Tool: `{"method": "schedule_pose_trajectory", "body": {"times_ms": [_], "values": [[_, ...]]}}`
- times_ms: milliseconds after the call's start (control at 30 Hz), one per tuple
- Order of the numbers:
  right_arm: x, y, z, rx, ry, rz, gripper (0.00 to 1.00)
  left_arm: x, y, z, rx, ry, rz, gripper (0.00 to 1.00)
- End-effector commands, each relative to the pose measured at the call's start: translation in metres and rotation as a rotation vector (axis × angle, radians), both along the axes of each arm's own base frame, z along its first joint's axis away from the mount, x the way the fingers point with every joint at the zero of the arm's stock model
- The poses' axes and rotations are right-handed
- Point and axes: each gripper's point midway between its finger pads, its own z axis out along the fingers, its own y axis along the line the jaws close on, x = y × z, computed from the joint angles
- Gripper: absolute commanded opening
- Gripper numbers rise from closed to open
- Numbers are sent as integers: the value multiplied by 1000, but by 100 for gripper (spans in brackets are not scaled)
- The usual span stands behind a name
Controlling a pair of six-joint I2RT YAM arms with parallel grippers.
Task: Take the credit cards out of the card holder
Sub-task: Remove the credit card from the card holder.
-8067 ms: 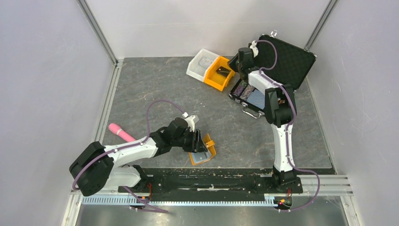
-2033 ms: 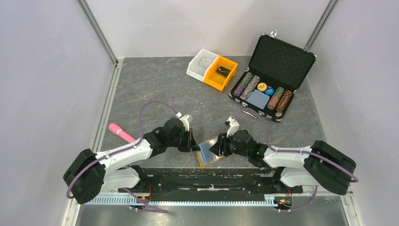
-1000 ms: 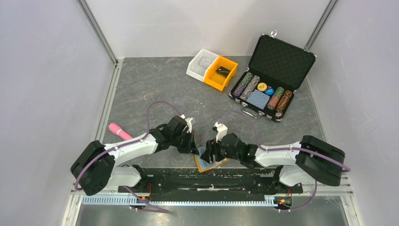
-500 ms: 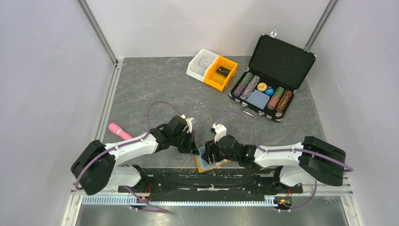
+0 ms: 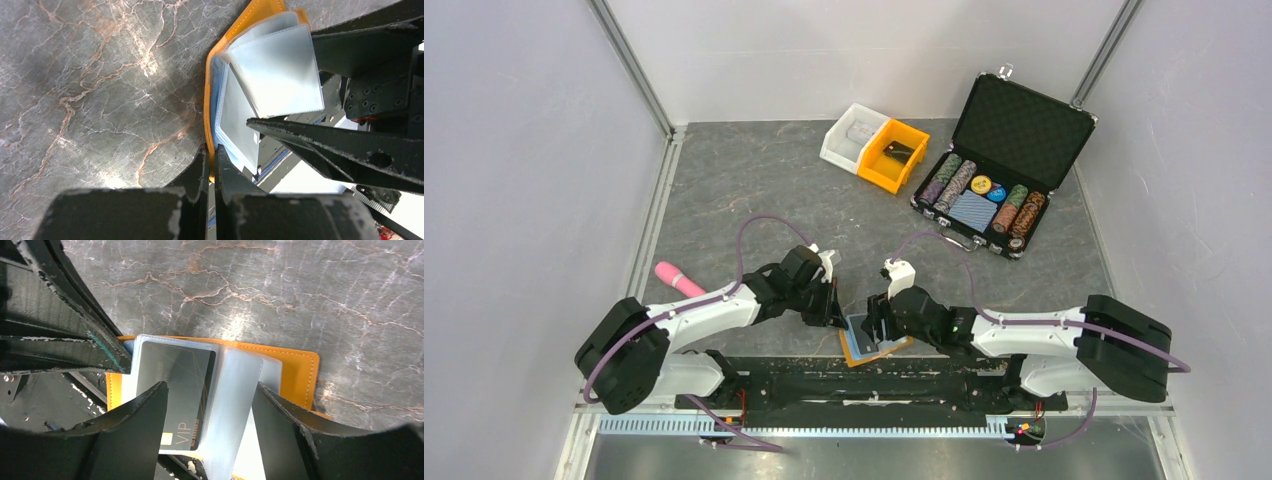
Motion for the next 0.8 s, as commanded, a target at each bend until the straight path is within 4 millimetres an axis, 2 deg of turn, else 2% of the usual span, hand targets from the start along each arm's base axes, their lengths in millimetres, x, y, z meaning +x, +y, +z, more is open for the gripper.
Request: {"method": "schedule_pose_trajectory", "body": {"times_ms": [0, 267, 367, 533, 600, 667, 767], "values": [[10, -2, 13, 1, -47, -39, 64, 4, -8, 10, -36, -35, -46, 4], [14, -11, 16, -41, -64, -68, 67, 3, -7, 10, -32, -35, -49, 5], [16, -16, 28, -37, -80, -82, 67, 5, -5, 9, -18, -42, -38, 12], [20, -20, 56, 13, -132, -100, 66, 10, -4, 12, -4, -60, -27, 18], [20, -20, 60, 21, -144, -90, 64, 13, -4, 13, 2, -67, -21, 24], [17, -16, 62, 38, -146, -54, 60, 17, -2, 13, 23, -78, -12, 30], [5, 0, 62, 106, -126, 39, 53, 27, 10, 15, 111, -112, 20, 34]]}}
